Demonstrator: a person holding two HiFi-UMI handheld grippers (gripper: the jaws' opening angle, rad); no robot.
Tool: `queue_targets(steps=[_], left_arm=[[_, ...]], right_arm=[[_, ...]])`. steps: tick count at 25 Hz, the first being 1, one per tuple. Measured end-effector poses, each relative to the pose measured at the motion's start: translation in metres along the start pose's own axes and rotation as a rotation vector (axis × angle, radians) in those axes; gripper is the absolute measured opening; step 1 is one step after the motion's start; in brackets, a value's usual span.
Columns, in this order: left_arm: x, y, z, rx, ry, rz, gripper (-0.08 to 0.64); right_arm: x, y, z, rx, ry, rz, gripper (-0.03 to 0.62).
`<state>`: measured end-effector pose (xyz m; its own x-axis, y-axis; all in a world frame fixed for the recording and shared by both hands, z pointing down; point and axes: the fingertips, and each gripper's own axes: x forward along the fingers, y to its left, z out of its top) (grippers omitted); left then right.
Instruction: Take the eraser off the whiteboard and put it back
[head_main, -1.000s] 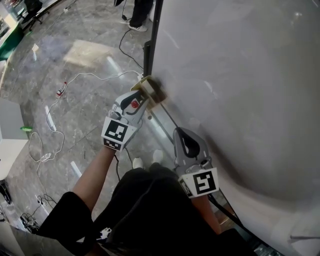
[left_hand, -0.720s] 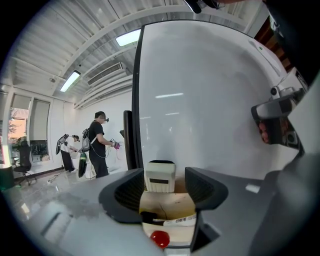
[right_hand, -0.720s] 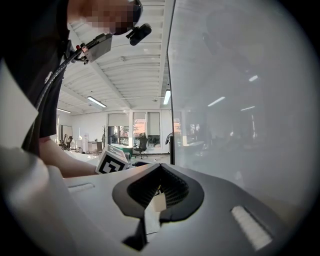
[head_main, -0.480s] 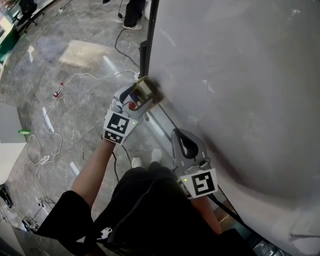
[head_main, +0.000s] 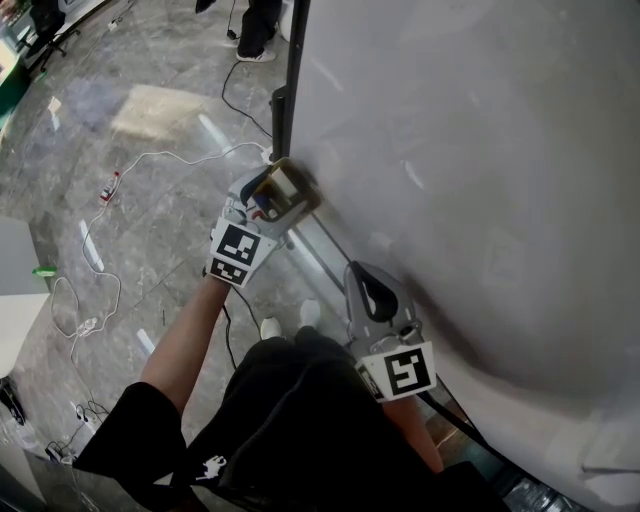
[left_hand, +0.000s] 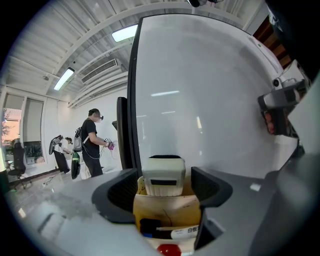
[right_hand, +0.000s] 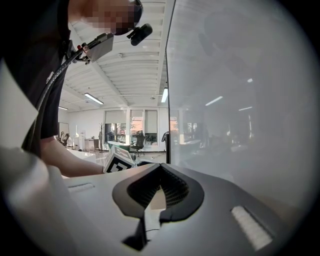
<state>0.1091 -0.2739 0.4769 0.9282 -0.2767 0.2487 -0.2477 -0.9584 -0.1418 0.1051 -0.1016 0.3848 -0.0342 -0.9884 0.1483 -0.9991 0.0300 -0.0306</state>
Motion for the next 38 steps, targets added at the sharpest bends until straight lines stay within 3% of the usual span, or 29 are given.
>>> queue_targets(steps=[13, 16, 38], left_arm=[[0.012, 0.001, -0.002, 0.012, 0.015, -0.009, 0.321], [0.012, 0.003, -0.003, 0.012, 0.016, -0.002, 0.281], [-0.009, -0.016, 0.026, 0.015, -0.050, 0.000, 0.275]], right_arm=[[-0.001, -0.002, 0.006, -0.017, -0.002, 0.000, 0.009], [-0.001, -0.004, 0.004, -0.020, 0.004, -0.004, 0.009], [-0.018, 0.002, 0.008, -0.025, -0.047, -0.001, 0.009]])
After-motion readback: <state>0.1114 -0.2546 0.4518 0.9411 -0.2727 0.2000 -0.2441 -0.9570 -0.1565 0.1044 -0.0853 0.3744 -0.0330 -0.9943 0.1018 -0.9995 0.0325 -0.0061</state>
